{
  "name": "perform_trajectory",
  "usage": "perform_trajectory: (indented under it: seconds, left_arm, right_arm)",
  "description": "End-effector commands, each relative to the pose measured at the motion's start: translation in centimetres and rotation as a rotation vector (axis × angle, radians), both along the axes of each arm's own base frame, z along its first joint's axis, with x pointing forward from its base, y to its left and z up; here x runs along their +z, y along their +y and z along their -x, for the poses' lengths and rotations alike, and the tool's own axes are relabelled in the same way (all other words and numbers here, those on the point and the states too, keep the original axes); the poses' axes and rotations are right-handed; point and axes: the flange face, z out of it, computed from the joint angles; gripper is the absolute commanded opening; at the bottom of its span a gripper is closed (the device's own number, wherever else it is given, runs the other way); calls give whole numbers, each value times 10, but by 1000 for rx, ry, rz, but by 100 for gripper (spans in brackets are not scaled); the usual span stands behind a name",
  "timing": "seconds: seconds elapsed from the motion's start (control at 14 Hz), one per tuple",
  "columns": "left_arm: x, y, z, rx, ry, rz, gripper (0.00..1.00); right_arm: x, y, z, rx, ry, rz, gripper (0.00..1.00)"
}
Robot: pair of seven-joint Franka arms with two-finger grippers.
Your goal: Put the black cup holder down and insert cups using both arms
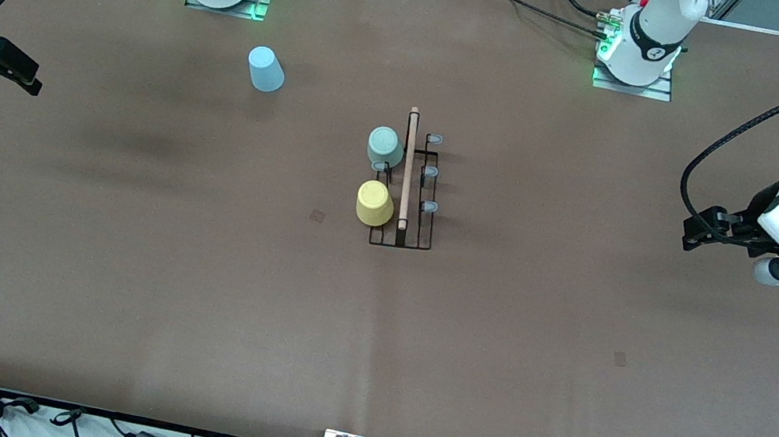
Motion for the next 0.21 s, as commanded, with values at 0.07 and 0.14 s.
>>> perform_trajectory:
  seconds: [0.07, 0.14]
  left_arm:
    - [5, 3, -3, 2, -7, 17, 100]
    - [5, 3, -3, 4, -7, 17, 100]
  right_arm:
    - [3, 1, 8, 11, -5, 5, 100]
    - [3, 1, 8, 11, -6, 5, 100]
